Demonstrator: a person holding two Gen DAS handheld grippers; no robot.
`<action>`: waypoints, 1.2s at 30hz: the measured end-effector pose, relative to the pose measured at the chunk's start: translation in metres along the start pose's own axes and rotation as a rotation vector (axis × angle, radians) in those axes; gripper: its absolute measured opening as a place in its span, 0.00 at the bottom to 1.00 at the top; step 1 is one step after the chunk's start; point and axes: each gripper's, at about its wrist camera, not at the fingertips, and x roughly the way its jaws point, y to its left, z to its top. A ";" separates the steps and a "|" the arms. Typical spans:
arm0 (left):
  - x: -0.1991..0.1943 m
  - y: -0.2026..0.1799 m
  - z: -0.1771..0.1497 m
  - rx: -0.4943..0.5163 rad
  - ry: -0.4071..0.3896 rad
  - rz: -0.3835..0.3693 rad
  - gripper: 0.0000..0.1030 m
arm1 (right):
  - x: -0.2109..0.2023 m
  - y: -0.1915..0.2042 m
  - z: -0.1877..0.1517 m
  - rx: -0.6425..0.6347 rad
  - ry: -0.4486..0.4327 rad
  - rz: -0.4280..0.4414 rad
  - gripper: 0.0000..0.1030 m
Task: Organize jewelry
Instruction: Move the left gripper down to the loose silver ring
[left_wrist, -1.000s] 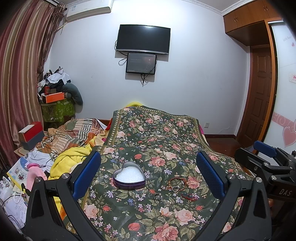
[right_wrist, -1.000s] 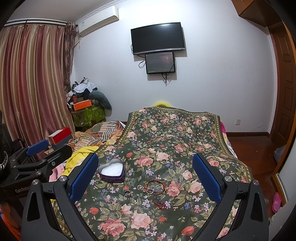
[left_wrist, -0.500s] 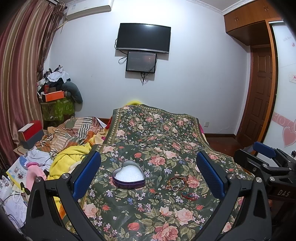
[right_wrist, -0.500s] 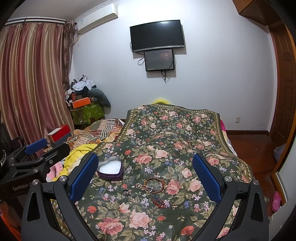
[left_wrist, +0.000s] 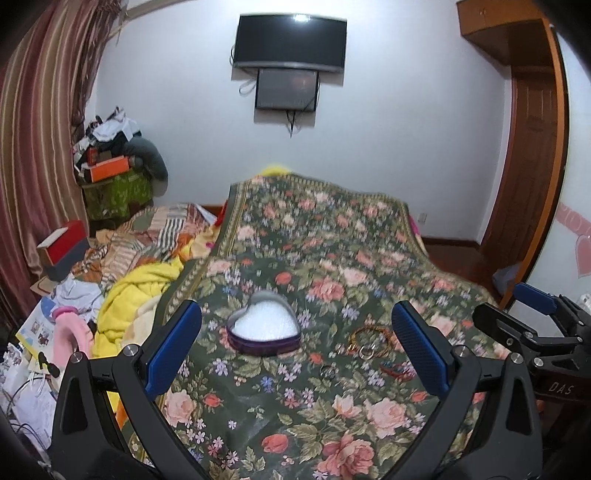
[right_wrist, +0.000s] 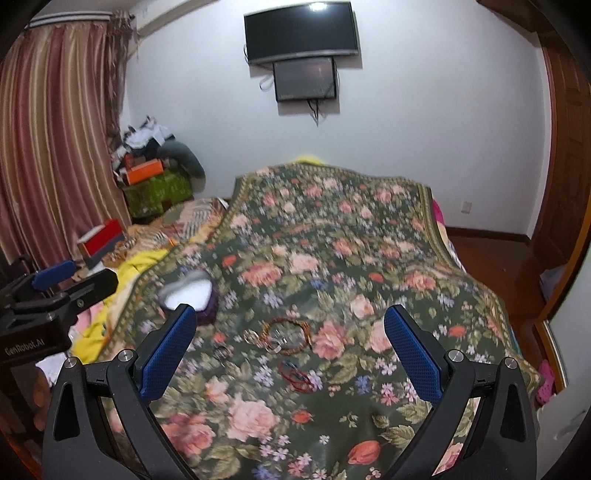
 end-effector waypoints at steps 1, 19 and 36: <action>0.007 0.001 -0.003 0.001 0.020 0.000 1.00 | 0.003 -0.001 -0.001 -0.002 0.010 -0.002 0.98; 0.098 0.008 -0.062 0.047 0.341 -0.030 1.00 | 0.061 -0.022 -0.042 0.007 0.238 0.052 0.90; 0.136 -0.011 -0.080 -0.009 0.476 -0.239 0.41 | 0.079 -0.026 -0.050 0.013 0.308 0.090 0.61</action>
